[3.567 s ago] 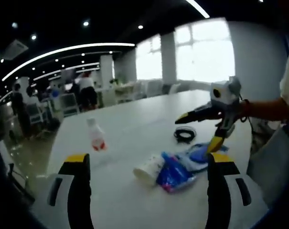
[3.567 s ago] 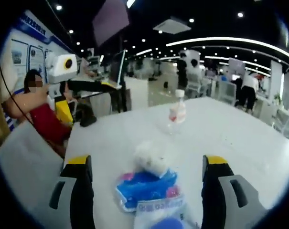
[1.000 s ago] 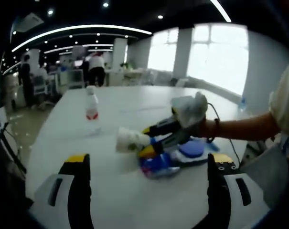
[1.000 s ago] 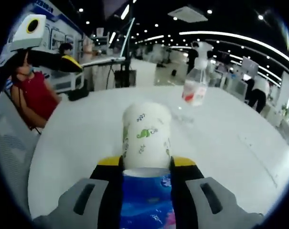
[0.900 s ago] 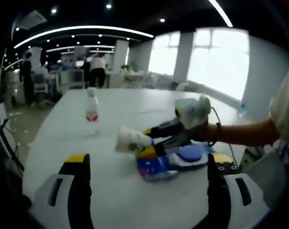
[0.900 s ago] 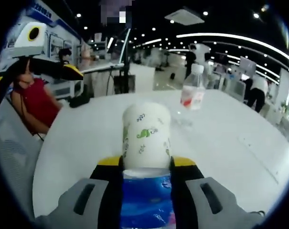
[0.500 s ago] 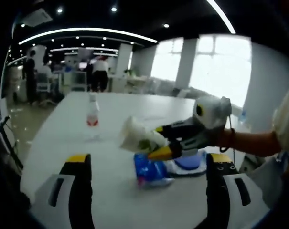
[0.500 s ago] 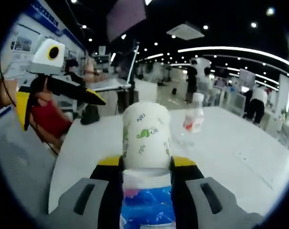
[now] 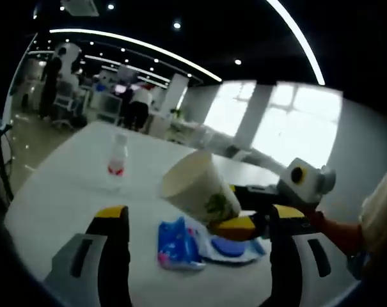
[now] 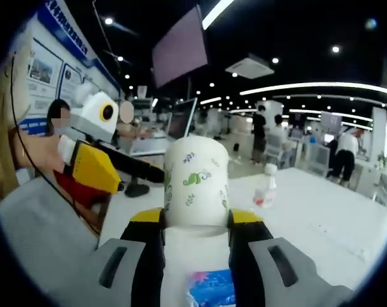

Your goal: Arrange the tabletop items into an orderly group along one side of the table until the central work area is clear of visible clutter.

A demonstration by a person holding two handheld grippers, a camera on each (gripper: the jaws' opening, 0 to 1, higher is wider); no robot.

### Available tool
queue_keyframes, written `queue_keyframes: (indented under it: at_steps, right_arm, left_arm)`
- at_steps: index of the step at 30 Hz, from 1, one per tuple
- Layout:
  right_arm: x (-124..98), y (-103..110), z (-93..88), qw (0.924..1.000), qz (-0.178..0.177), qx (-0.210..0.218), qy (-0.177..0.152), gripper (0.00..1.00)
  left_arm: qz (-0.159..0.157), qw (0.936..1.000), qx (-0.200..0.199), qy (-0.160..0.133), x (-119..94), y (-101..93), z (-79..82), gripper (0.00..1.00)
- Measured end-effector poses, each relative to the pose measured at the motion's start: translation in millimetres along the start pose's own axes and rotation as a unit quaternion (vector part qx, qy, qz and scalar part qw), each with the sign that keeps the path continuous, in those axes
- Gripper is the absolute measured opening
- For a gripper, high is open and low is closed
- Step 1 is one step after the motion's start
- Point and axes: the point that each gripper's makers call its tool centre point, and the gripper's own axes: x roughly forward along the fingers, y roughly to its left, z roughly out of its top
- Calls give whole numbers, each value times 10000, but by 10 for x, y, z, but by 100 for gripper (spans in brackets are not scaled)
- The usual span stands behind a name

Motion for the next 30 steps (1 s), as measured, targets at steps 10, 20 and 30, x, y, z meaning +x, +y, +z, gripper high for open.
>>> queue_keyframes:
  at_steps: [10, 20, 30]
  right_arm:
    - [-97, 140, 119, 9996, 71, 212, -172, 38]
    - [-173, 196, 205, 9994, 70, 182, -285, 38]
    - [-236, 185, 136, 9998, -122, -130, -46, 38]
  left_arm:
    - [-402, 9982, -438, -94, 23, -175, 41, 61]
    - [-675, 9965, -456, -178, 9, -273, 95, 43]
    - [-828, 9946, 614, -74, 9, -448, 73, 40]
